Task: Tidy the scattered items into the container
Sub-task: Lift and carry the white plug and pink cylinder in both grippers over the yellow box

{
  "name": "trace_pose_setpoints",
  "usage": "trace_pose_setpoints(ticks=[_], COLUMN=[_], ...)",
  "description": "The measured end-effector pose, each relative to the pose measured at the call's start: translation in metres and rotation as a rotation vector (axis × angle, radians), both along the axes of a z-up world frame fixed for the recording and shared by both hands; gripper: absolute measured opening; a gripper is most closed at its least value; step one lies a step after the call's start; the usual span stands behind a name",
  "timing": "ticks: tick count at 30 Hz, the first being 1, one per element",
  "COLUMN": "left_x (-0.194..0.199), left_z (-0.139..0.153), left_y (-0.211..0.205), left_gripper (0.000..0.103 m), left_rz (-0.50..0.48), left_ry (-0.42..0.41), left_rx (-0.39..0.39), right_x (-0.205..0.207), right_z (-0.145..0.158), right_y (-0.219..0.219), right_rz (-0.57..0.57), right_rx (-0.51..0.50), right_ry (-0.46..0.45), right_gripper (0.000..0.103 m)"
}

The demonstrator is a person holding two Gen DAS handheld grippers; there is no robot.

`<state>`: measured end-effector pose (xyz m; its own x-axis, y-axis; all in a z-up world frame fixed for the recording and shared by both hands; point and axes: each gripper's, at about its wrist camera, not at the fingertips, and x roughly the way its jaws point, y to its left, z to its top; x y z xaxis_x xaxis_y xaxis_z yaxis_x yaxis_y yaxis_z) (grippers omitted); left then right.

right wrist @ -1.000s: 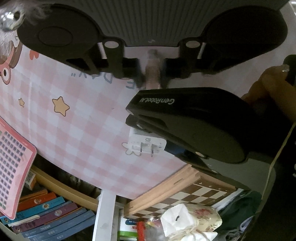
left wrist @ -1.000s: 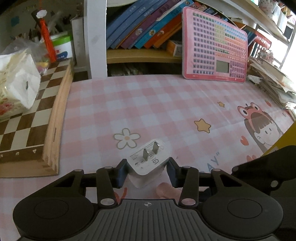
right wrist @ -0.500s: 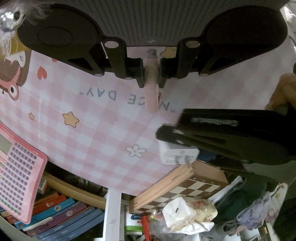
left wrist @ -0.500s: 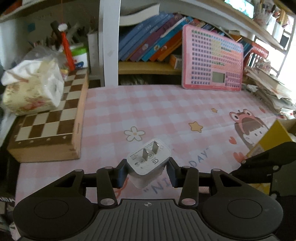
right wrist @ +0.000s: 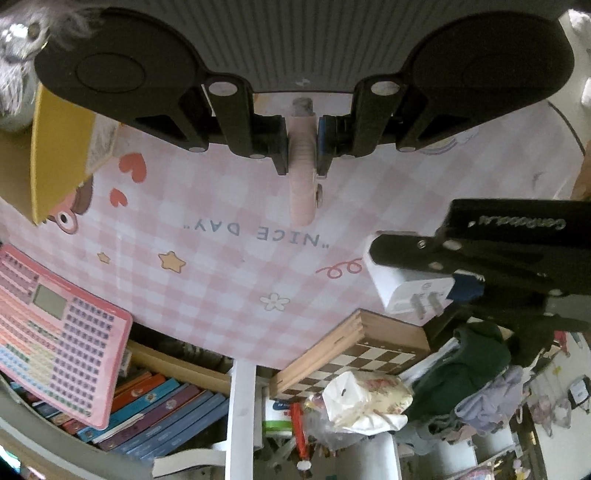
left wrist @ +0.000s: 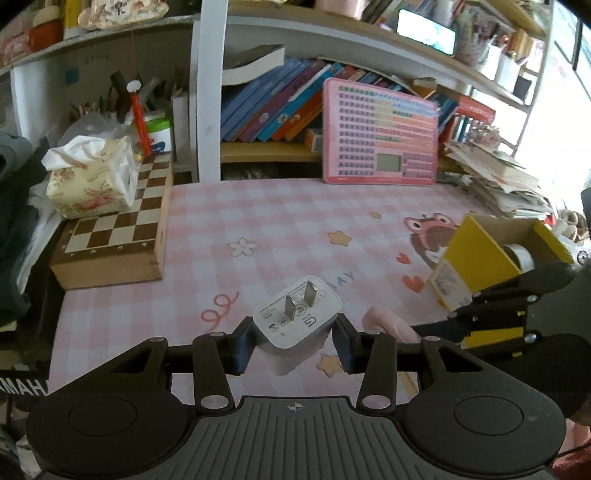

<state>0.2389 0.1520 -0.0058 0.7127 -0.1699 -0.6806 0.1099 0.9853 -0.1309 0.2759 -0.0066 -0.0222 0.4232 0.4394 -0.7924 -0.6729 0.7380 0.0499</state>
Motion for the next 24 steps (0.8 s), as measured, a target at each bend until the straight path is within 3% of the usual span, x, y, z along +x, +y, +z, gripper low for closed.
trace_pose_setpoints(ticks=[24], left_x=[-0.129], left_z=[0.025], left_y=[-0.020], left_gripper=[0.043], left_rz=[-0.059], left_ry=[-0.066], left_rx=[-0.026], right_x=[-0.123], right_z=[0.032], right_y=[-0.037], right_rz=[-0.069], right_rx=[0.060], right_ry=[-0.049], right_gripper=[0.014])
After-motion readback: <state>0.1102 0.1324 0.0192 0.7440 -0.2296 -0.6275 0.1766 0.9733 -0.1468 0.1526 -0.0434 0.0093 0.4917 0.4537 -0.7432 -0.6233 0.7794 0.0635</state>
